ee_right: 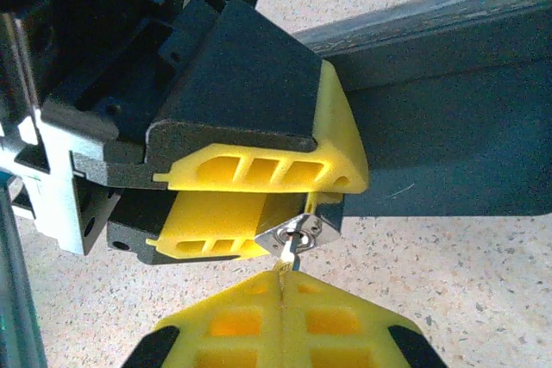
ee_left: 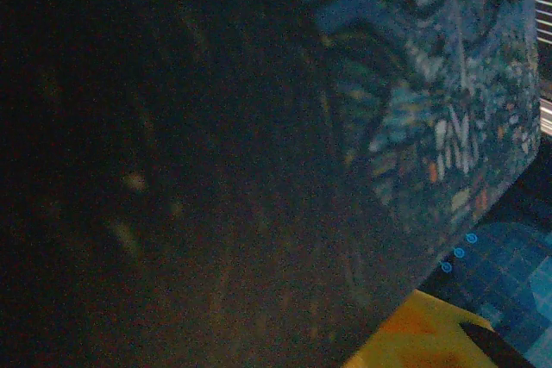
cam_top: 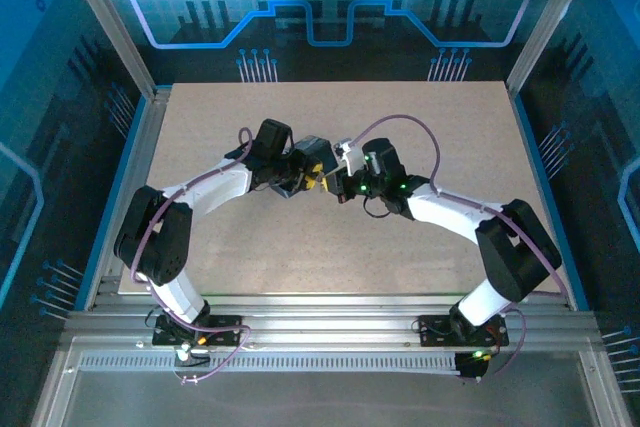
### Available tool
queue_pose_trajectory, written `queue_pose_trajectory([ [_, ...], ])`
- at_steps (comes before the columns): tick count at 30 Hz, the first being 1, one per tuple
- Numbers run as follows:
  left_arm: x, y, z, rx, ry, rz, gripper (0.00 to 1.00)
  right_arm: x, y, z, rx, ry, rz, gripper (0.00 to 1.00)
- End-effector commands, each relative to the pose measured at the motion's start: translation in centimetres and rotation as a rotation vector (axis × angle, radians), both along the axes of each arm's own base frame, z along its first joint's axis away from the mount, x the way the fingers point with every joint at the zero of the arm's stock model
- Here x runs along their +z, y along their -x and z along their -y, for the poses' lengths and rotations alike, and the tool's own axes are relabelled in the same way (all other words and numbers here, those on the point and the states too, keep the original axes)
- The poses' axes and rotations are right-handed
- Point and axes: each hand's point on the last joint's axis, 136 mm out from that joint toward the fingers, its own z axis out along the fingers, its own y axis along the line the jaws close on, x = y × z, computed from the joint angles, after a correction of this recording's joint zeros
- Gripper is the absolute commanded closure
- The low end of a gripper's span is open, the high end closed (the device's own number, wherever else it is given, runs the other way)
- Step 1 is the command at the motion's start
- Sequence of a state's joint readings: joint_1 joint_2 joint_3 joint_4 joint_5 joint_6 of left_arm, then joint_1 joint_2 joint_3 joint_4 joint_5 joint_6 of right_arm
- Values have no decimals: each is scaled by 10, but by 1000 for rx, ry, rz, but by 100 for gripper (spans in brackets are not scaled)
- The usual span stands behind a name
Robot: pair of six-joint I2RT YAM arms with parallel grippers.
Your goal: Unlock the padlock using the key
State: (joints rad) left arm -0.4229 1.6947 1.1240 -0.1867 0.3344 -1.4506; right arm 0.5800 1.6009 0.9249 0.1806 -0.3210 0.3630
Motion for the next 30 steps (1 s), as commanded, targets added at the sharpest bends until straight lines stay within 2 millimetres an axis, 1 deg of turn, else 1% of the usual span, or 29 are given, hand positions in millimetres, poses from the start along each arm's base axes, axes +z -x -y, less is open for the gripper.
queue_pose_trajectory([
  [1, 11, 5, 14, -10, 55, 3, 100, 3, 2, -9, 28, -124, -96, 92],
  [3, 12, 3, 12, 11, 46, 5, 100, 10, -1, -11, 23, -214, -127, 88],
  [6, 14, -1, 11, 28, 38, 9, 100, 15, -5, -14, 2, -287, -167, 87],
  [9, 14, -3, 12, 34, 46, 11, 100, 18, -8, -19, 1, -335, -186, 89],
  [13, 12, -2, 13, 36, 46, 4, 100, 14, -10, -19, -9, -342, -204, 92],
  [17, 12, -2, 12, 48, 47, 2, 100, 9, -10, -17, -15, -308, -192, 98],
  [18, 11, -1, 12, 49, 44, -3, 100, -1, -5, -14, -14, -287, -200, 99],
  [19, 11, -2, 11, 53, 43, -4, 100, -4, -3, -14, -11, -271, -191, 99],
  [22, 12, 0, 11, 53, 33, -10, 100, -12, 5, -16, 23, -142, -97, 100],
  [23, 13, 1, 13, 47, 30, -12, 100, -21, 9, -15, 32, -68, -59, 100],
  [24, 12, 2, 15, 42, 26, -15, 100, -14, 5, -20, 44, -23, 6, 100],
  [26, 12, 5, 20, 31, 29, -21, 100, -13, 4, -25, 63, 16, 67, 100],
  [27, 11, 6, 22, 28, 30, -28, 100, -13, 4, -26, 65, 22, 78, 100],
  [30, 7, 8, 26, 28, 28, -40, 100, -1, 2, -31, 68, -2, 141, 100],
])
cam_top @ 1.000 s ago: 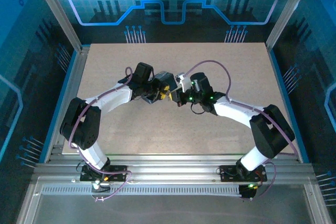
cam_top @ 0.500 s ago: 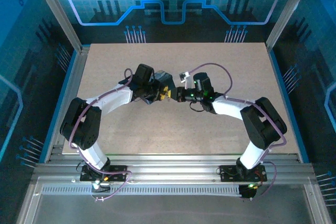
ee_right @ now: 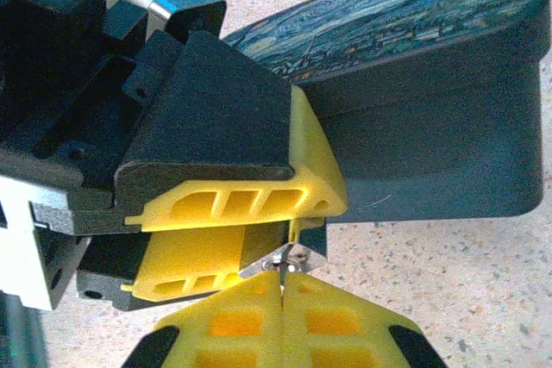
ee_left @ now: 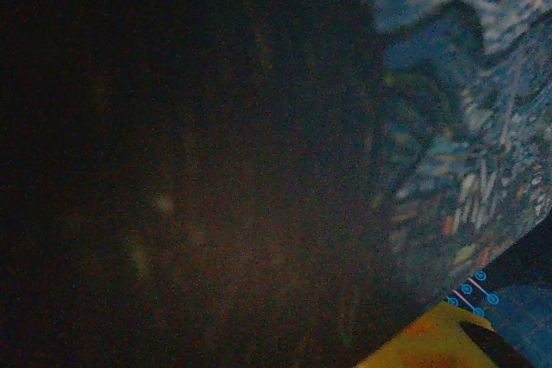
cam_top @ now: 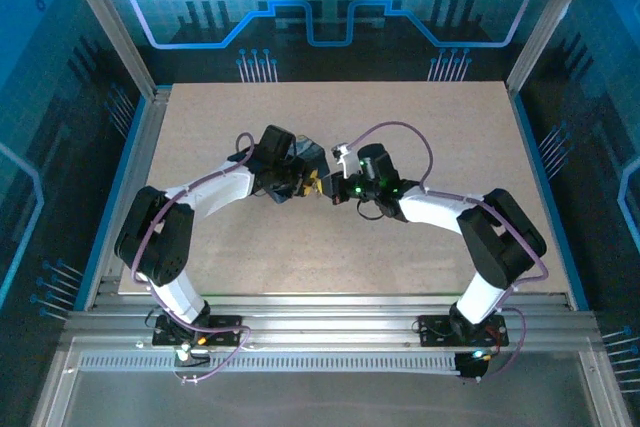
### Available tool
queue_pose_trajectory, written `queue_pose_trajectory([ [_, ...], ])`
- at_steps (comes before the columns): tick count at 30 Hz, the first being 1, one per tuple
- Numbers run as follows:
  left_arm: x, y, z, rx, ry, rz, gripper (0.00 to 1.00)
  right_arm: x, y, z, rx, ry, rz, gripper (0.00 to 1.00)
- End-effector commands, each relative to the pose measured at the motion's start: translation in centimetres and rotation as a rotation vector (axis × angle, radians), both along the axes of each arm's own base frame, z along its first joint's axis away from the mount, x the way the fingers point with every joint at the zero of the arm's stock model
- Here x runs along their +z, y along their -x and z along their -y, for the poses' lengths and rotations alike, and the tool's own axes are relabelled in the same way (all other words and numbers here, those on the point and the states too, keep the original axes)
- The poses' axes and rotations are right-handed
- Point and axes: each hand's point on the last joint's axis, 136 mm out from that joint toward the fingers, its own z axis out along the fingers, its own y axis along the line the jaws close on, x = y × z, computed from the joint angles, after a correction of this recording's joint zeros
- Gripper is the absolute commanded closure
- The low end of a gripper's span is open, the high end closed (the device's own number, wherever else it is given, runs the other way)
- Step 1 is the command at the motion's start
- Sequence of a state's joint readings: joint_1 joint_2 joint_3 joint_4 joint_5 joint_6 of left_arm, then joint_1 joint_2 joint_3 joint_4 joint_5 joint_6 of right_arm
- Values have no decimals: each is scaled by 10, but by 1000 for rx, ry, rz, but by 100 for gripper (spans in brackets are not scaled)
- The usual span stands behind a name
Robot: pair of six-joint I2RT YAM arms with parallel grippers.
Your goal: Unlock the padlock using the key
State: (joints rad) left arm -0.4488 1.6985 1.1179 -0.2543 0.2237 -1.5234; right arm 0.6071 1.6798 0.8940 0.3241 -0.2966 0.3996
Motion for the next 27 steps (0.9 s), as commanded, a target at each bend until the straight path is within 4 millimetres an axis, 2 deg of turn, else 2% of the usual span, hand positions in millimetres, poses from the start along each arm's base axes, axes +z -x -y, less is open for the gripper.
queue_pose_trajectory([
  [1, 26, 1, 37, -66, 112, 37, 100, 22, 8, -20, 84, 24, 159, 100],
  [7, 30, -2, 40, -62, 131, 38, 100, 26, 25, -36, 142, 113, 332, 100],
  [8, 29, -2, 39, -60, 129, 36, 100, 35, 27, -40, 149, 108, 377, 100],
  [9, 30, -2, 40, -60, 131, 38, 100, 27, 33, -38, 155, 117, 381, 100],
  [11, 30, -3, 40, -60, 136, 37, 100, 30, 38, -41, 163, 99, 397, 100],
  [15, 33, -5, 43, -59, 155, 51, 100, 20, 32, -44, 154, 53, 279, 100],
  [19, 35, -3, 40, -54, 148, 52, 100, 12, 19, -34, 79, -70, 126, 100],
  [21, 31, -2, 33, -44, 128, 45, 100, 14, 15, -25, 41, -117, 86, 100],
  [24, 26, -1, 24, -31, 111, 35, 100, 32, 15, -10, 33, -165, 70, 98],
  [27, 25, -2, 20, -24, 109, 36, 100, 55, 21, 3, 38, -174, 77, 89],
])
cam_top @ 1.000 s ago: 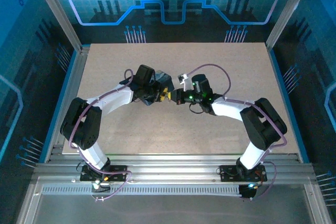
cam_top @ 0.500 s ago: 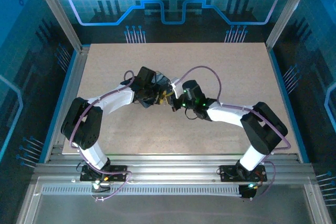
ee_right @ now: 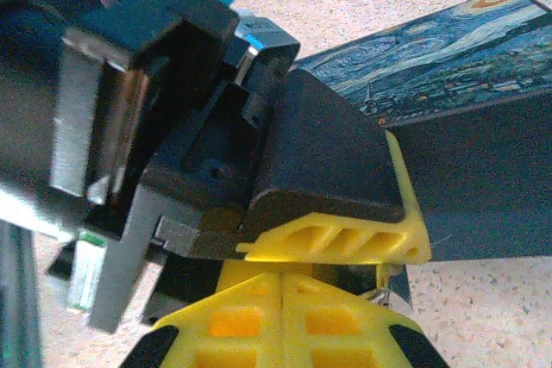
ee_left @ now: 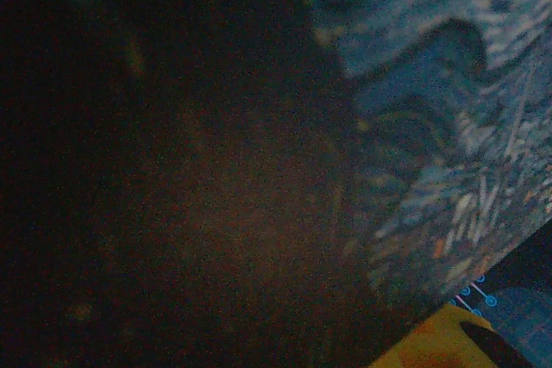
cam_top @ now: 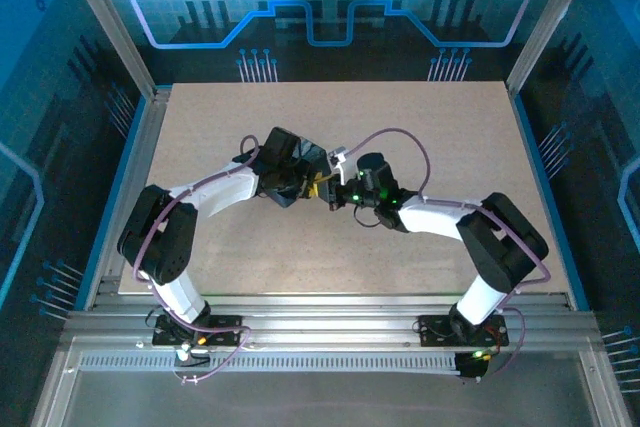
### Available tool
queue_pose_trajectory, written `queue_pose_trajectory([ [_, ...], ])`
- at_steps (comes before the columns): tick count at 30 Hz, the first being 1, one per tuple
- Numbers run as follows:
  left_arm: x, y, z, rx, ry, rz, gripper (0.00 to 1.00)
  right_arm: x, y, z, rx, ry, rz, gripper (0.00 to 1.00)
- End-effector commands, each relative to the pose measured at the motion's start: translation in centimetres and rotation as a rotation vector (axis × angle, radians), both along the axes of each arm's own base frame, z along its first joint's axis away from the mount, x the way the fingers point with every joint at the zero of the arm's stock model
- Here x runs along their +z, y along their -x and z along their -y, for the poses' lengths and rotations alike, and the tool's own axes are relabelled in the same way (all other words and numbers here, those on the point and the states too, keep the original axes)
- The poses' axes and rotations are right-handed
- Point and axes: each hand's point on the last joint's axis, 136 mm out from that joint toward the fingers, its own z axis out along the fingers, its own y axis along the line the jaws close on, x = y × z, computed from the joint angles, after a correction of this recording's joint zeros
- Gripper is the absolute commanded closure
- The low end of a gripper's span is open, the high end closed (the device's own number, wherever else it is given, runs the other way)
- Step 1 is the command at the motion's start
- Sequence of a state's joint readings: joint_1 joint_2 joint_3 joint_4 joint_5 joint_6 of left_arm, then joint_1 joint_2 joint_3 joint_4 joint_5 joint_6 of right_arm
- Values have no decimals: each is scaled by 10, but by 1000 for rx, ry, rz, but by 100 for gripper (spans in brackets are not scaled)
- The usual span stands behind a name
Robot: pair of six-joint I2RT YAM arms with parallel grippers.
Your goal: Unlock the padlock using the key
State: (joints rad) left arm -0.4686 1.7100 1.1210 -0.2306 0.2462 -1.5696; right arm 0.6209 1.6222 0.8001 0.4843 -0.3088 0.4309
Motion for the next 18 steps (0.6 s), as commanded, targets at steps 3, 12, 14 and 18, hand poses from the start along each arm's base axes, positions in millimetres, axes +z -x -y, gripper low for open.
queue_pose_trajectory([
  [3, 25, -7, 7, -23, 71, 64, 100, 47, 15, 16, 25, -72, -12, 83],
  [12, 29, -9, 8, -21, 72, 74, 100, 5, 11, 33, -31, -67, -279, 80],
  [14, 28, -9, 7, -21, 72, 72, 100, 1, 8, 28, -32, -127, -337, 77],
  [18, 28, -9, 7, -18, 72, 73, 100, 0, 2, 21, -42, -209, -386, 76],
])
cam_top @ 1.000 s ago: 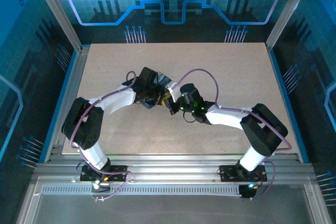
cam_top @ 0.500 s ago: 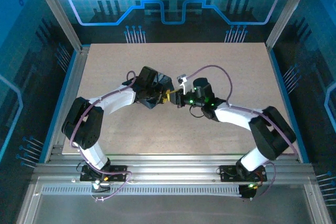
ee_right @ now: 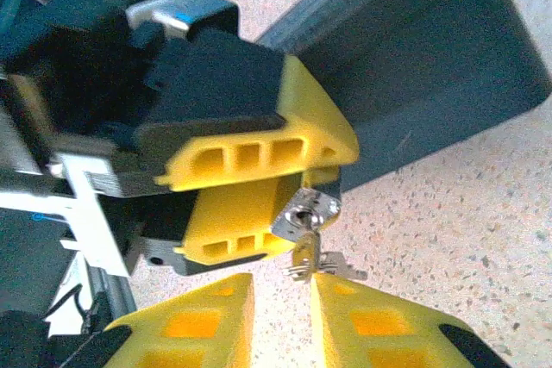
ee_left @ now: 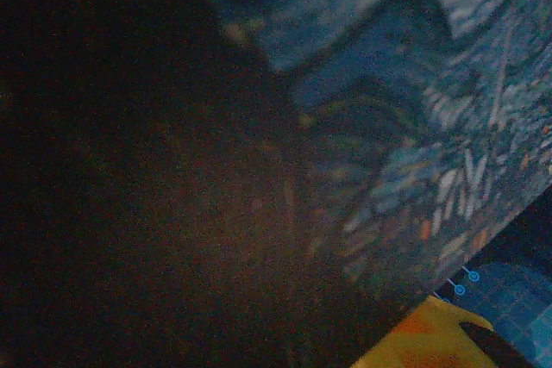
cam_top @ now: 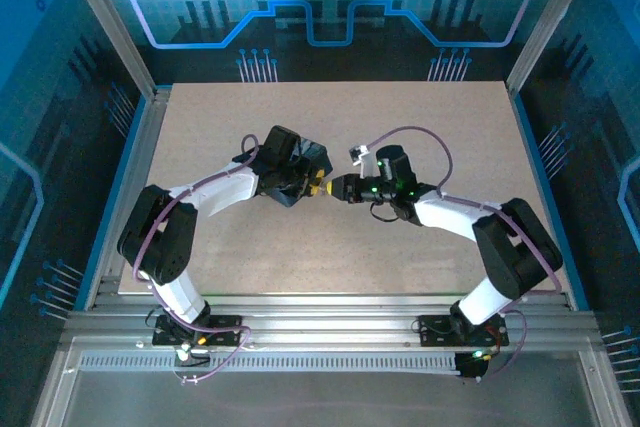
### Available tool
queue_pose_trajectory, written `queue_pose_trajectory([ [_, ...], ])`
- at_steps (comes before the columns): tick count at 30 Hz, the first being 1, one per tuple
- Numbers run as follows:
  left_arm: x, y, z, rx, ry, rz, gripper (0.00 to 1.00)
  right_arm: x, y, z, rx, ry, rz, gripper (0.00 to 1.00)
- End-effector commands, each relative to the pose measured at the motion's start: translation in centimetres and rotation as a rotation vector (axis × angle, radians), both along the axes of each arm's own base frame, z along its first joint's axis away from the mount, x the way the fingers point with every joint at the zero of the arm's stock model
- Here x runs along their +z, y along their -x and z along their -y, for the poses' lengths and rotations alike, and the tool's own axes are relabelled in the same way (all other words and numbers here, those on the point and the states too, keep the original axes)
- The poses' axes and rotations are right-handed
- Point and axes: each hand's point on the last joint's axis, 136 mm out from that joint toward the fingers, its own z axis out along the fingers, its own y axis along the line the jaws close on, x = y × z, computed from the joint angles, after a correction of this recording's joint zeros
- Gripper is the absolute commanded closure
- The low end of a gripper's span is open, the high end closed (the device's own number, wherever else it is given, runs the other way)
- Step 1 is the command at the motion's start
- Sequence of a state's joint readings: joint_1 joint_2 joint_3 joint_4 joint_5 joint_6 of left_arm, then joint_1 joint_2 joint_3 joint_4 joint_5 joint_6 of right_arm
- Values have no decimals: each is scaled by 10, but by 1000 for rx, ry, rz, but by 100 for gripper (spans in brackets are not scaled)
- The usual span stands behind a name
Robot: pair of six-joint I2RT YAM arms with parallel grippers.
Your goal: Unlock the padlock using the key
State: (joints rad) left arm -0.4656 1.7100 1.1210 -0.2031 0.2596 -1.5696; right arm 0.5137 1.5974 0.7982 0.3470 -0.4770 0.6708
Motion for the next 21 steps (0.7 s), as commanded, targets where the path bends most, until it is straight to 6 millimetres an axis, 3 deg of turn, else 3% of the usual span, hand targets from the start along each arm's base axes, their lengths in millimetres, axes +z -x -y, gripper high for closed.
queue_pose_trajectory([
  [1, 24, -6, 4, -11, 51, 55, 100, 11, -4, -9, -8, -121, -56, 76],
  [9, 24, -6, 5, -15, 51, 56, 100, 6, -9, -13, -14, -148, -80, 88],
  [21, 28, -4, 8, -34, 51, 65, 100, -2, -21, -11, -20, -65, -57, 91],
])
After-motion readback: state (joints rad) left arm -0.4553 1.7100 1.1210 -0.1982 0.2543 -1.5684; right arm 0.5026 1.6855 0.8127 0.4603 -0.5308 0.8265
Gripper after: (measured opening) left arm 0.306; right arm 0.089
